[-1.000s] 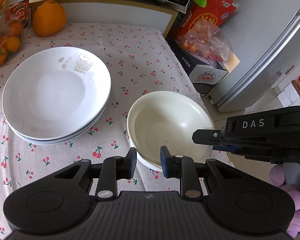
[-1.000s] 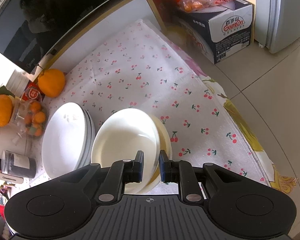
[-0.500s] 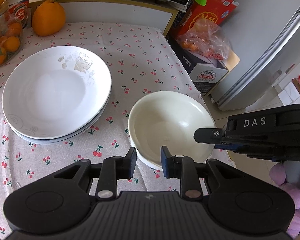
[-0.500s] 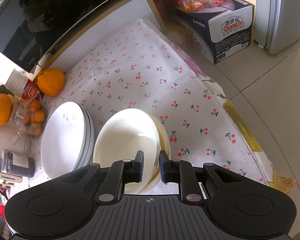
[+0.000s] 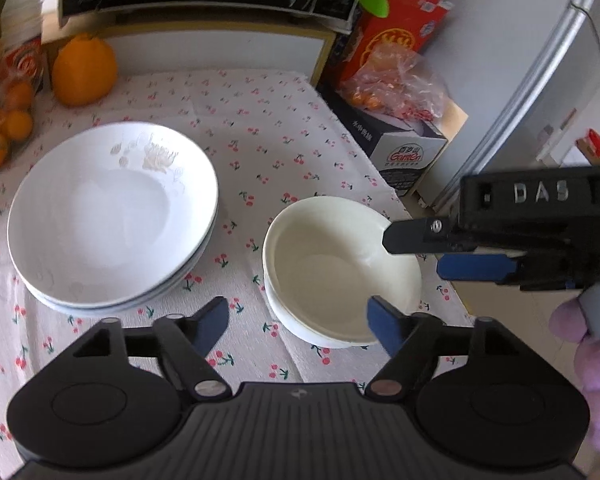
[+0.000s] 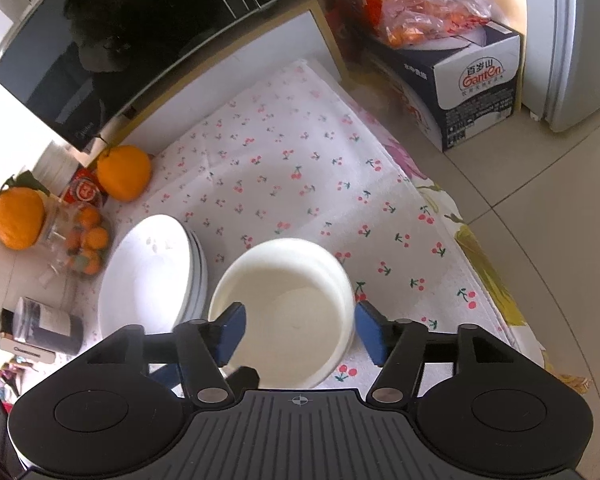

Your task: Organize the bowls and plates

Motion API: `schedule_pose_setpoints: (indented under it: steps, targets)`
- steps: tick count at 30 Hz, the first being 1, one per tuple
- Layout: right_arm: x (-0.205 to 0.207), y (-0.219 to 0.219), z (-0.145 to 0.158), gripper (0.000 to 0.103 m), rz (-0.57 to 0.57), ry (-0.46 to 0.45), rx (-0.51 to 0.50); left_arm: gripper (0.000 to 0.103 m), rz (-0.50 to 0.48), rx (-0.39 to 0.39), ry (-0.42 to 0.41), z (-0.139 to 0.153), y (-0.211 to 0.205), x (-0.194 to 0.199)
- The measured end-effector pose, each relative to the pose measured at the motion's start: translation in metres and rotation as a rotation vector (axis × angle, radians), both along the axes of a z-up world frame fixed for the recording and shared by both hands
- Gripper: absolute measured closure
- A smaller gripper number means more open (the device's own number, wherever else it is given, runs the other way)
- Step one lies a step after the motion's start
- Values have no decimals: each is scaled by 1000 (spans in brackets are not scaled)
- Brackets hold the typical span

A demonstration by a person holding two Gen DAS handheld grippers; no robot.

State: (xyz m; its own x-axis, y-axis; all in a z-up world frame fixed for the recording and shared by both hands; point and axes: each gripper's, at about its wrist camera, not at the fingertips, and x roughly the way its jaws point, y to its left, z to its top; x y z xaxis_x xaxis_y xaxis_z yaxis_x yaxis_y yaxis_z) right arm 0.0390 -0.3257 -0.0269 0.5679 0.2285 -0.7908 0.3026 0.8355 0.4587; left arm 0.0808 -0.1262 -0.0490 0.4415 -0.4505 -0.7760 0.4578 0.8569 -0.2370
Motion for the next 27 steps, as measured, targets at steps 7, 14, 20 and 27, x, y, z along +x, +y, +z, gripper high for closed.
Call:
schedule_pose_setpoints:
  steps: [7, 14, 20, 27]
  targets:
    - [-2, -2, -6, 32, 35, -67, -48, 7, -103, -11, -95, -7, 2, -9]
    - [-5, -10, -25, 32, 48, -112, -77, 4, -212, 7, -158, -22, -1, -20]
    - [-2, -10, -39, 32, 40, -123, -33, 4, -258, 22, -185, -33, -9, -24]
    - [2, -9, -51, 32, 8, -101, 27, 9, -266, 11, -179, -39, -11, -18]
